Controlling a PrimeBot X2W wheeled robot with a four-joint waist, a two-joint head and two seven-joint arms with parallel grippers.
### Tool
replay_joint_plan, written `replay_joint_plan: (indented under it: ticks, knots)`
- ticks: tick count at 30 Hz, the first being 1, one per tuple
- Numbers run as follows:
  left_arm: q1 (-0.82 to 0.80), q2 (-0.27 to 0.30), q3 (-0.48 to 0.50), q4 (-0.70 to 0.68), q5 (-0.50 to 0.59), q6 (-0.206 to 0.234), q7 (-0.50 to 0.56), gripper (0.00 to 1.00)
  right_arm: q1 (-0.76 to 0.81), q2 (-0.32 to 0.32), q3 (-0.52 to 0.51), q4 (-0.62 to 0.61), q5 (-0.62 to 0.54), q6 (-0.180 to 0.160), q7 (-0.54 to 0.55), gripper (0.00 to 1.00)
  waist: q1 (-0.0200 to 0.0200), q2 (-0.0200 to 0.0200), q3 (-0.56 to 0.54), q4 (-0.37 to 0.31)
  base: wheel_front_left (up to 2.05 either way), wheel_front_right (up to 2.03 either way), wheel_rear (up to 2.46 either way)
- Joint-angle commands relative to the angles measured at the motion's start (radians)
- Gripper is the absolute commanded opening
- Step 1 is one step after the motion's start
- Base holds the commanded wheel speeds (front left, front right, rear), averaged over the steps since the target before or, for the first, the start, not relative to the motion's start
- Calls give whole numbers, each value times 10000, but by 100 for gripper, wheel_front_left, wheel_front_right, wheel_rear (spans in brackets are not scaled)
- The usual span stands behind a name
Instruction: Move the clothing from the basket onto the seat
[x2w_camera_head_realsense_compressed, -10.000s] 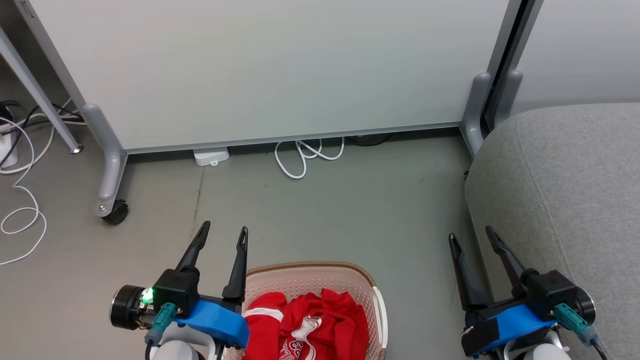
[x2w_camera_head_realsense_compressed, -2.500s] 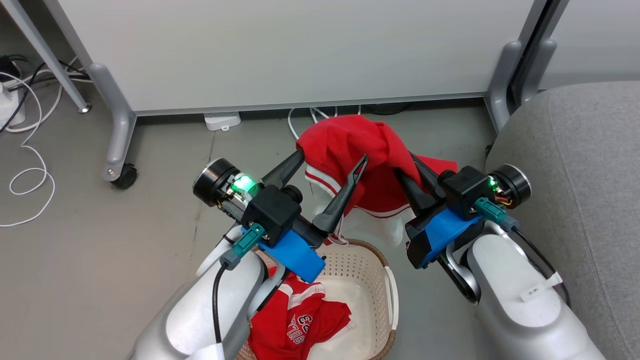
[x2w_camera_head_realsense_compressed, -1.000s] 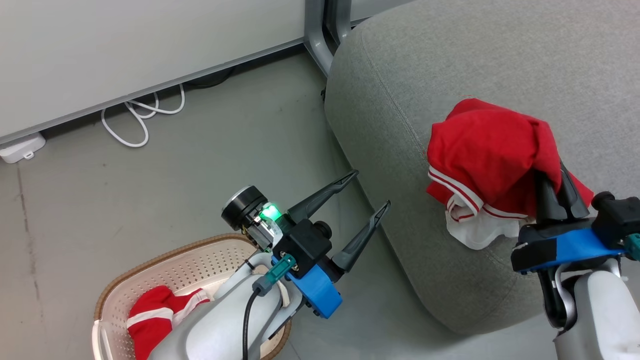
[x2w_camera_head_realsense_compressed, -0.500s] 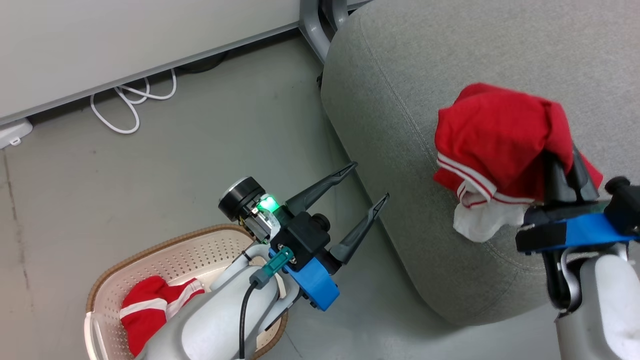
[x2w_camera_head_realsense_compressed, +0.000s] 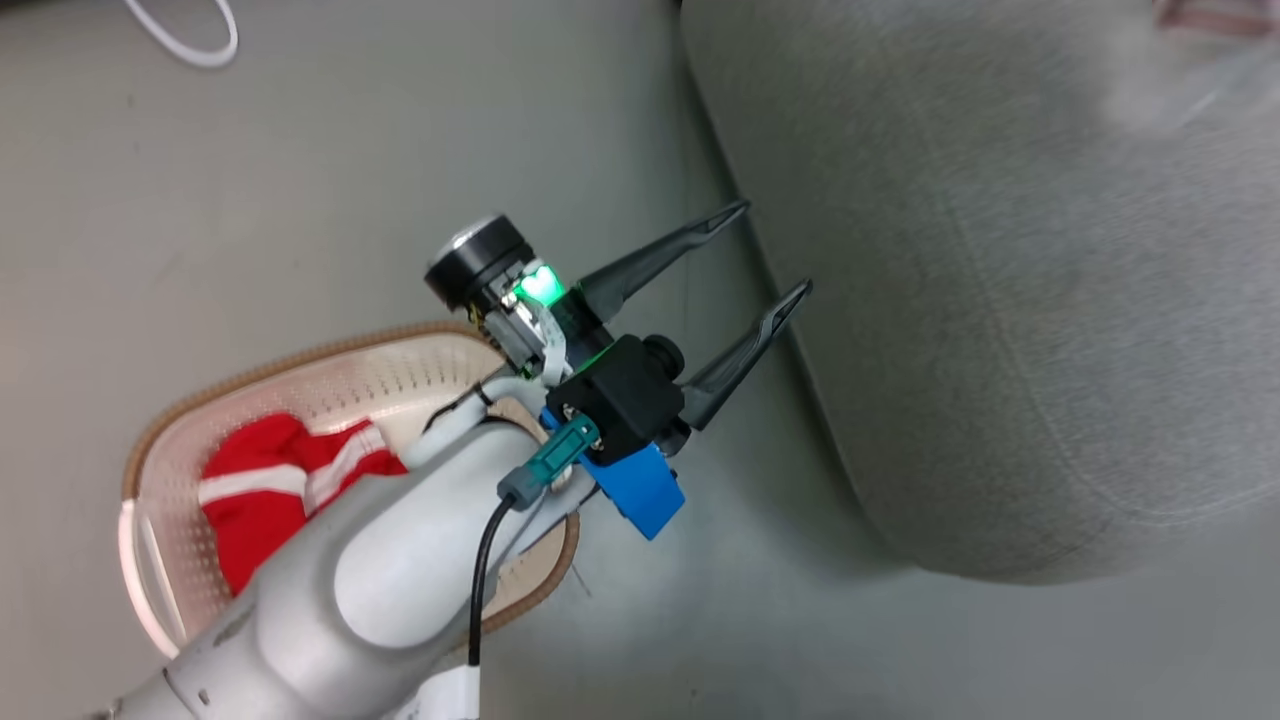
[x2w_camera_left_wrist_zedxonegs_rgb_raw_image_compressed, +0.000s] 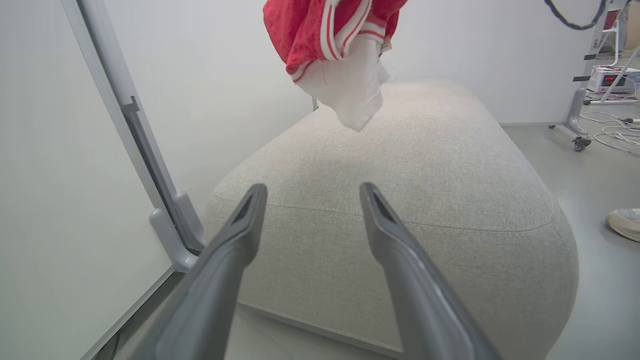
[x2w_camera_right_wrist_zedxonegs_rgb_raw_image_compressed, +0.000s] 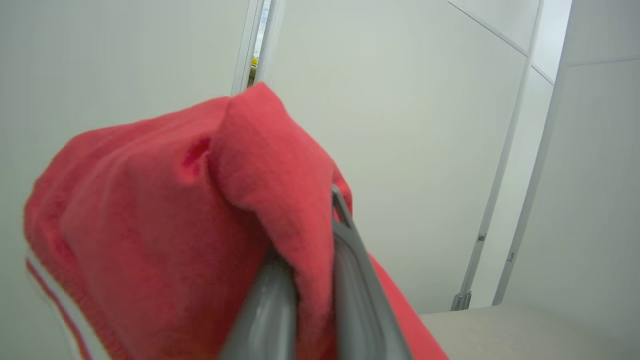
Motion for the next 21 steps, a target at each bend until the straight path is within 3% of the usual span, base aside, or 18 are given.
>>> replay_joint_plan:
  ticks: [1, 7, 12, 16, 21]
  knots:
    - [-371, 128, -89, -120, 51, -11, 51, 100, -536, -303, -378, 67, 52, 1, -7, 0, -1, 0, 1040, 431, 0, 0, 0]
    - [-1153, 304, -229, -502, 154, -11, 219, 100, -1515, -1474, -1767, 820, 42, 1, -7, 0, -1, 0, 2112, 721, 0, 0, 0]
    - [-1462, 348, -276, -717, 236, -11, 287, 100, -1658, -1977, -2351, 1678, -50, 1, -7, 0, -1, 0, 2629, 872, 0, 0, 0]
    - [-1636, 430, -399, -849, 289, -11, 311, 100, -1494, -2113, -2432, 2936, -381, 1, -8, 0, -1, 0, 3001, 953, 0, 0, 0]
    - [-1703, 474, -451, -834, 248, -10, 277, 100, -1292, -1758, -2702, 4305, -521, -1, -7, 0, -1, 0, 3201, 1025, 0, 0, 0]
